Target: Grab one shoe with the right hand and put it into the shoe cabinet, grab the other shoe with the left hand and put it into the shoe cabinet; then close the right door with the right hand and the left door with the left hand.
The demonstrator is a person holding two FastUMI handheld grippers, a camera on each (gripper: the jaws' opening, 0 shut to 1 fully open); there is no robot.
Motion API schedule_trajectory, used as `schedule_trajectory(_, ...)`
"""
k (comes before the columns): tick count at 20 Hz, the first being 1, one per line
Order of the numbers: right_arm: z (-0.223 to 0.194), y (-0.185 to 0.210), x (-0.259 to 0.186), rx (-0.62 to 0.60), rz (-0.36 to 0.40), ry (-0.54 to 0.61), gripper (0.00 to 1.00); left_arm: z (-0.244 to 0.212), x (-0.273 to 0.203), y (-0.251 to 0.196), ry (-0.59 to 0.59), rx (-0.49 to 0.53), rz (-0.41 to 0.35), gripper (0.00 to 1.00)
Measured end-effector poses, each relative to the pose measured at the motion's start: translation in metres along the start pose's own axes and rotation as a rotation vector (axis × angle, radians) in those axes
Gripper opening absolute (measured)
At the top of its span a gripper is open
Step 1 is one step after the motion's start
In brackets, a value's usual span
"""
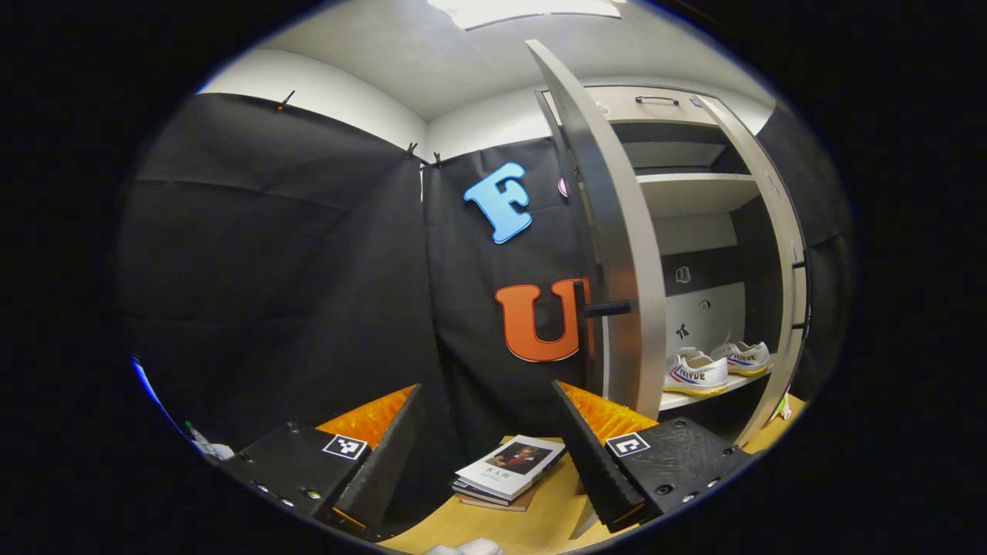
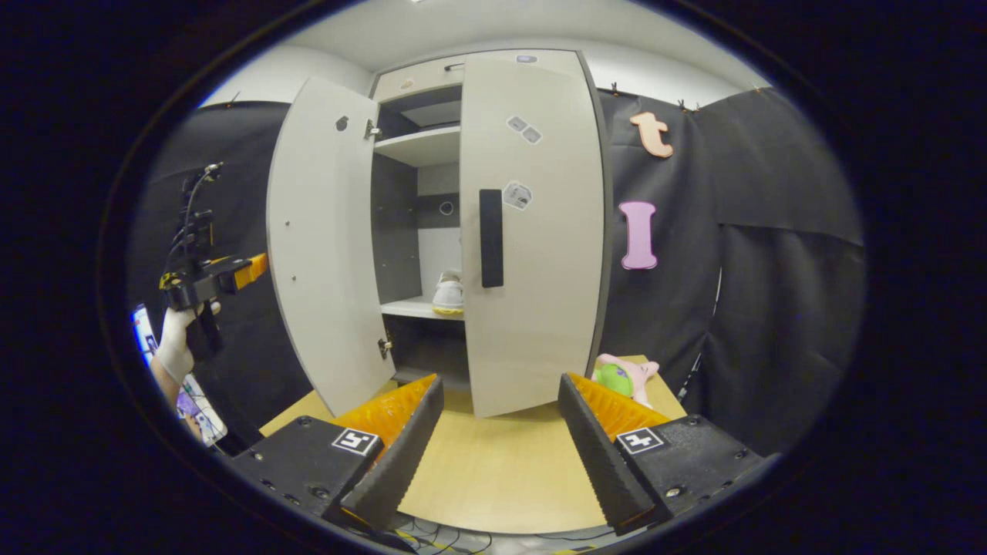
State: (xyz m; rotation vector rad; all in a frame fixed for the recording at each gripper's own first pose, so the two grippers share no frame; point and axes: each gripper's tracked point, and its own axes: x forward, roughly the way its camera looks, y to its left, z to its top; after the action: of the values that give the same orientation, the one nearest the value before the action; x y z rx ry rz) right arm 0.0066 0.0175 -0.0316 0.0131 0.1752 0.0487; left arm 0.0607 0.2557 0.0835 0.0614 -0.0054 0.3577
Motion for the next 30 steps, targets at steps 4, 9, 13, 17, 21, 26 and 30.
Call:
schedule_trajectory(4,-0.002,-0.010,-0.003,0.006,-0.013,0.009,0.97,0.003,0.011,0.000,-0.016,0.014,0.032,0.94)
schedule_trajectory(9,-0.002,-0.023,-0.004,0.007,-0.006,0.013,0.97,0.004,0.004,-0.011,-0.023,0.022,0.046,0.90)
schedule_trajectory(13,-0.003,-0.030,-0.005,0.010,0.007,0.012,0.97,0.005,-0.004,-0.032,-0.011,-0.003,0.017,0.87)
schedule_trajectory(17,-0.003,-0.036,-0.007,-0.004,0.021,0.013,0.94,0.012,-0.015,-0.066,-0.026,0.014,-0.036,0.87)
schedule_trajectory(21,-0.002,-0.048,-0.012,0.001,0.027,0.006,0.97,0.014,-0.021,-0.113,-0.023,-0.018,-0.118,0.87)
schedule_trajectory(26,-0.002,-0.066,-0.017,0.003,0.019,0.003,0.97,0.014,-0.022,-0.175,-0.003,-0.005,-0.231,0.78)
schedule_trajectory(30,0.001,-0.077,-0.019,-0.003,0.002,-0.003,0.97,0.017,-0.024,-0.210,0.010,-0.018,-0.278,0.96)
